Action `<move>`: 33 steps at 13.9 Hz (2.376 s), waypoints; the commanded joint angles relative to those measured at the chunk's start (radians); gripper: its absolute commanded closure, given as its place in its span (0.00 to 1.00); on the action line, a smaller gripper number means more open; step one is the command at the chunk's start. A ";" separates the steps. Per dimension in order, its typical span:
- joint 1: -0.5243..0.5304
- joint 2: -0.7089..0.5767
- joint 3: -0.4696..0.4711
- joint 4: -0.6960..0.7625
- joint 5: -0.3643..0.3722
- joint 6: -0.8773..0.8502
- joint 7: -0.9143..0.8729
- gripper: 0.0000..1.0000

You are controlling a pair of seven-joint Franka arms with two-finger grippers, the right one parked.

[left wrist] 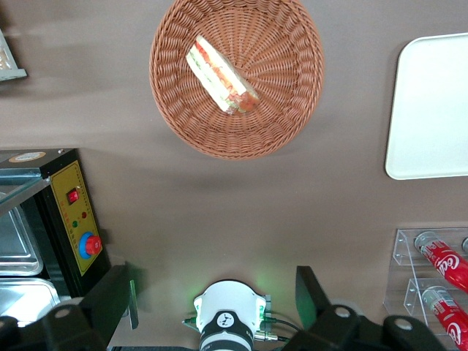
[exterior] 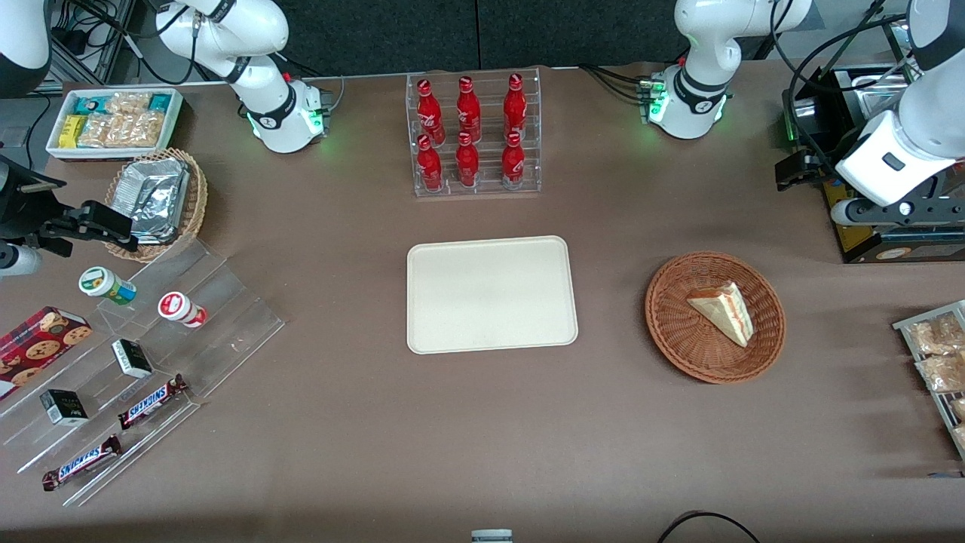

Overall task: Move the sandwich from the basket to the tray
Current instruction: 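Lower the left gripper over the wrapped sandwich in the wicker basket, then close the left gripper on the sandwich's crust edge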

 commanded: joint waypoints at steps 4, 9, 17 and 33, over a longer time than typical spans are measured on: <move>0.014 -0.039 0.004 -0.100 0.023 0.039 0.012 0.00; 0.012 -0.033 0.002 -0.338 0.075 0.289 -0.117 0.00; 0.011 0.036 0.002 -0.547 0.066 0.703 -0.391 0.00; 0.017 0.232 0.019 -0.622 0.063 1.107 -0.593 0.00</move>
